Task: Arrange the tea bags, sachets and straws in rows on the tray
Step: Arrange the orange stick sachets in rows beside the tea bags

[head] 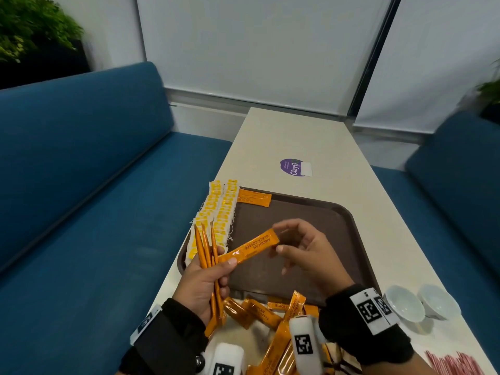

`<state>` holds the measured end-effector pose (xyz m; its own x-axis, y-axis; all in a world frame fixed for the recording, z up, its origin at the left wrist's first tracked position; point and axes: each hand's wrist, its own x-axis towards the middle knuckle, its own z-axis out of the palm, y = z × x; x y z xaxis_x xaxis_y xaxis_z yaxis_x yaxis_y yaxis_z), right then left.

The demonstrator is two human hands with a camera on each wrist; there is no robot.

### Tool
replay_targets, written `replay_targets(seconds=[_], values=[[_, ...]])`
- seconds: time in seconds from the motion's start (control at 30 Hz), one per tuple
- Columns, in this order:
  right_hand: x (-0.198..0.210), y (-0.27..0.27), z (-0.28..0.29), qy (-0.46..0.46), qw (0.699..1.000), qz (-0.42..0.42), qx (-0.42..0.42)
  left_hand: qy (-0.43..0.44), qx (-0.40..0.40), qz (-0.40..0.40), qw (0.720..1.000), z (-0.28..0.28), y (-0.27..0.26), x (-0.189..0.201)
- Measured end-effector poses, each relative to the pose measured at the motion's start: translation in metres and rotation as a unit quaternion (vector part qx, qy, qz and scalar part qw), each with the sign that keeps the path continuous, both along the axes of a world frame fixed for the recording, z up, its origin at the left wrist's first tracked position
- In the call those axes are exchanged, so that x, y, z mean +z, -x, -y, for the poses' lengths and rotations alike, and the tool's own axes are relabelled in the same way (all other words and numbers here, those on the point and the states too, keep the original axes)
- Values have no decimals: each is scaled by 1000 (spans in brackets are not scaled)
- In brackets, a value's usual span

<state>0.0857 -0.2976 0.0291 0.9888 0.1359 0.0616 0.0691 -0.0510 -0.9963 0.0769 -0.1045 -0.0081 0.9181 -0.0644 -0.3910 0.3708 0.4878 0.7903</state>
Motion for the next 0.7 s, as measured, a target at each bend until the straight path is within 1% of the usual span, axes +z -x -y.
replay_targets(seconds=[0.07,0.1,0.13,0.2,0.23,0.3,0.4,0.43,0.47,0.5,0.57,0.63,0.7], values=[[-1,2,-11,-66,992,-102,16,-7,21,-3,1000,4,-2,-1],[-1,4,-18,-69,987,-138,35,-9,26,-3,1000,6,-3,-1],[-3,5,-24,-52,984,-160,51,-12,27,-3,1000,8,-3,-1],[-8,6,-34,-6,984,-172,45,-24,14,-2,1000,12,-3,0],[-11,4,-38,-3,985,-170,31,-29,7,0,1000,14,-3,0],[-15,-1,-41,-34,983,-181,12,-34,-1,0,999,15,-4,0],[-12,-13,-44,-113,968,-222,-14,-34,-11,-15,999,13,-6,-1],[-10,-20,-43,-123,965,-230,-25,-32,-16,-20,999,12,-6,-2],[-8,-29,-41,-114,965,-233,-37,-30,-19,-25,999,11,-5,-3],[-7,-40,-37,-84,969,-228,-47,-28,-20,-30,999,10,-5,-4],[-9,-68,-26,20,975,-213,-66,-26,-19,-42,999,6,-5,-7],[-13,-96,-14,133,968,-194,-85,-25,-21,-58,998,3,-4,-9],[-20,-124,-3,219,955,-174,-96,-20,-21,-70,997,-1,-5,-13]])
